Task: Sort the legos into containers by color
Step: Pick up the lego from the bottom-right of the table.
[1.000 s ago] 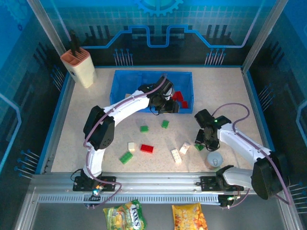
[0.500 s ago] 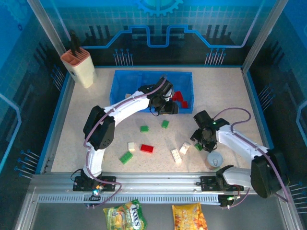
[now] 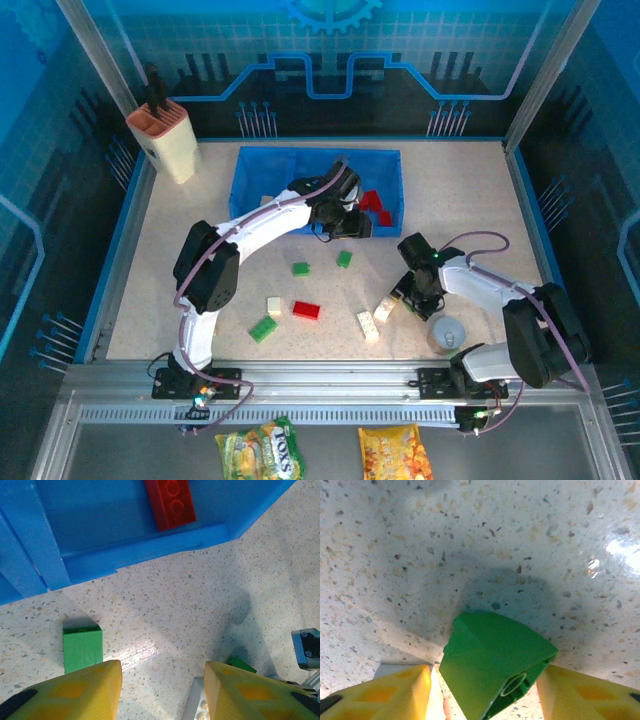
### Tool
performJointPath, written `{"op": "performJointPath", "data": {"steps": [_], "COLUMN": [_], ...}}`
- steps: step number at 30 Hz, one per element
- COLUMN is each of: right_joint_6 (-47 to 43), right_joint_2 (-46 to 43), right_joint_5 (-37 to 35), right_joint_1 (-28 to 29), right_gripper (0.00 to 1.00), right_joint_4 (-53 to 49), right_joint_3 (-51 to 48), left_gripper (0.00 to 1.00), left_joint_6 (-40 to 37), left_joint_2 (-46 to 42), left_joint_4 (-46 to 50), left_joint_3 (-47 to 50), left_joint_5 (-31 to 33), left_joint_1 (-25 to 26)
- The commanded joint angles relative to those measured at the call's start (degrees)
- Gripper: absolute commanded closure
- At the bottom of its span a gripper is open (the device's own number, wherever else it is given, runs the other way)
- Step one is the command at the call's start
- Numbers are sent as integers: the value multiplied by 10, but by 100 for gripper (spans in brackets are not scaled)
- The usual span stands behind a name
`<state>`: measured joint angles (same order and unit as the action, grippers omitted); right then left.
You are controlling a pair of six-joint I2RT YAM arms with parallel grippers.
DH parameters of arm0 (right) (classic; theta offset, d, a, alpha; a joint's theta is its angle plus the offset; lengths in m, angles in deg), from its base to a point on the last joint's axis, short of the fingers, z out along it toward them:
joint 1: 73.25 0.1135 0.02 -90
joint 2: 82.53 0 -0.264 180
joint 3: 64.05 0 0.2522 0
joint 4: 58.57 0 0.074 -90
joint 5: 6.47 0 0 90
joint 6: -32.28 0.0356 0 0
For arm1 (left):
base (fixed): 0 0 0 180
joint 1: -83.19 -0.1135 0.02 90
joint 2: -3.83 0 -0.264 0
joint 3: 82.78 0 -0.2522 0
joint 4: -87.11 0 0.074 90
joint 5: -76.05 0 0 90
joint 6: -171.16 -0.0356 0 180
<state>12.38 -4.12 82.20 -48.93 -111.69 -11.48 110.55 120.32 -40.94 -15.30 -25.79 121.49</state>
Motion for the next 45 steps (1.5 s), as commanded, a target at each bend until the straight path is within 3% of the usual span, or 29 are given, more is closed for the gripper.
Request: {"op": "performJointPath", "data": {"steps": [1,15,19,38,45], "right_joint_6": [7,-18,-23,-8,-12], "right_joint_2": [3,-1,4,-20,-9], "right_joint_5": [-8,-47,-53,-45,-21], "right_joint_1": [-6,-8,-10,-50,-58], "right_gripper": [44,52,46,41,49], "right_joint_4": [-6,-23,-26,22,43], "right_joint_3": [-1,10,11,-11,-13], "left_gripper": [52,52,52,52,52], "left_joint_6": [-16,-19,-20,-22,-23], "left_joint_2": [-28,-27,-26,-26,-25], "left_joint_4": [4,9,10,17,21], "left_joint_3": [5,2,0,-3,-4], "left_joint_5": [4,6,6,8,9], "left_joint_1": [-3,-4,-5,-7,-7]}}
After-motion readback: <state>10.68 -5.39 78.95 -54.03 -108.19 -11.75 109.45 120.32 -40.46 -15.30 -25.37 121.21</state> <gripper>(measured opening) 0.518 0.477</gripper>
